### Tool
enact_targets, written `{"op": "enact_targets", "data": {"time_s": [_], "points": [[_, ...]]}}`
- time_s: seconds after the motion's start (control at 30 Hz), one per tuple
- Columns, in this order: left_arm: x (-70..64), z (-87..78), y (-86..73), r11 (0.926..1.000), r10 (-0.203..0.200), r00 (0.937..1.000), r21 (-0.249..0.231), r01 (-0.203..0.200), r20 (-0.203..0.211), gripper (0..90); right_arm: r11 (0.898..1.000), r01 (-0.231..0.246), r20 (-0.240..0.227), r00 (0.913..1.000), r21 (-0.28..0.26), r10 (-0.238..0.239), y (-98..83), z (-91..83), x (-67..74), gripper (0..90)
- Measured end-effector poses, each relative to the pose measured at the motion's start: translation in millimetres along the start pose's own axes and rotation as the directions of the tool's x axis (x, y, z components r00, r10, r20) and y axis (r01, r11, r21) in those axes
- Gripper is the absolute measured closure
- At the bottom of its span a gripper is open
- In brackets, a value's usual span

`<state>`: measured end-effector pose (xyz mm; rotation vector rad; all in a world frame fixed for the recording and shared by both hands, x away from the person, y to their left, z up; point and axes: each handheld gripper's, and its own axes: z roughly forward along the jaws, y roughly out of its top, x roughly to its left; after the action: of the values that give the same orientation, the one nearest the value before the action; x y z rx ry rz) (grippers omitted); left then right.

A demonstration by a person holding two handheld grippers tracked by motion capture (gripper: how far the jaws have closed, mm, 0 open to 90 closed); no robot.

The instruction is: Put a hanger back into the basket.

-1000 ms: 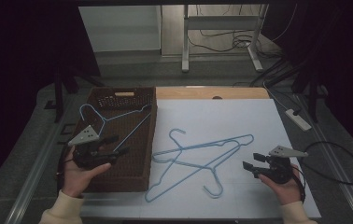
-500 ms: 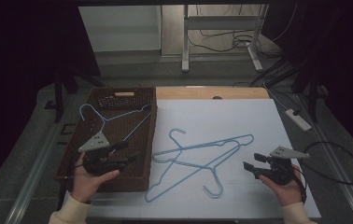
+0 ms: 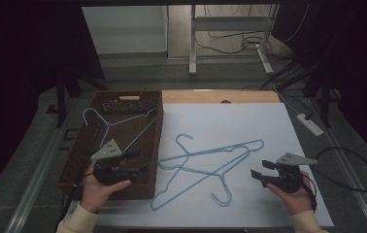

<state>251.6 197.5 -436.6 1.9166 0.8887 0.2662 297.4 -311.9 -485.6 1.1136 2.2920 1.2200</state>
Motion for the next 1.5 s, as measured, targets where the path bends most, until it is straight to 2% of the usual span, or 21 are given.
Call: {"op": "enact_targets", "data": {"time_s": [0.27,0.37,0.57,0.63,0.7,0.8,1.0,1.2,1.27,1.47,1.5], "points": [[-5.7,5.2,-0.8,0.9998,0.014,0.9998,0.011,-0.014,0.014,36.9,0.999,0.026,0.022,0.9994,0.026,-0.027,2.3,0.6,7.5,36.1],[-6.9,8.9,-1.8,0.9995,0.019,0.9996,0.026,-0.020,0.019,36.8,0.999,0.021,0.031,0.9993,0.037,-0.022,4.1,1.0,9.7,35.2],[-7.3,10.8,-2.5,0.9991,0.029,0.9995,0.032,-0.029,0.012,36.7,0.998,0.034,0.022,0.9991,0.050,-0.035,6.9,3.6,16.2,34.6],[-6.6,10.5,-2.4,0.9991,0.032,0.9994,0.029,-0.033,0.012,36.8,0.998,0.027,0.019,0.9994,0.051,-0.028,6.3,5.5,15.3,34.0],[-5.5,9.7,-2.0,0.9993,0.030,0.9994,0.022,-0.030,0.017,37.0,0.999,0.000,0.017,0.9999,0.042,-0.001,5.4,5.9,12.4,33.9],[-4.6,8.9,-1.9,0.9995,0.028,0.9995,0.016,-0.029,0.014,36.9,0.999,-0.008,0.019,0.9998,0.040,0.007,4.9,5.7,12.3,33.9],[-6.2,10.5,-3.8,0.9988,0.042,0.9991,0.025,-0.042,-0.002,36.6,0.998,0.012,0.023,0.9996,0.055,-0.014,10.9,5.6,19.5,33.7],[-7.0,9.6,-4.0,0.9990,0.039,0.9992,0.022,-0.038,-0.008,36.5,0.995,0.043,0.016,0.9989,0.095,-0.045,22.7,11.8,32.6,33.6],[-6.3,7.9,-3.9,0.9990,0.042,0.9991,0.017,-0.041,-0.009,36.4,0.991,0.056,0.019,0.9981,0.126,-0.059,27.0,14.0,37.4,33.4],[-6.5,6.3,-5.0,0.9989,0.043,0.9988,0.019,-0.043,-0.025,36.4,0.981,0.055,0.012,0.9982,0.188,-0.058,37.5,19.3,50.6,33.3],[-6.0,5.9,-5.3,0.9993,0.031,0.9990,0.019,-0.031,-0.031,36.4,0.979,0.057,0.011,0.9981,0.197,-0.060,38.2,21.2,52.4,33.3]]}}
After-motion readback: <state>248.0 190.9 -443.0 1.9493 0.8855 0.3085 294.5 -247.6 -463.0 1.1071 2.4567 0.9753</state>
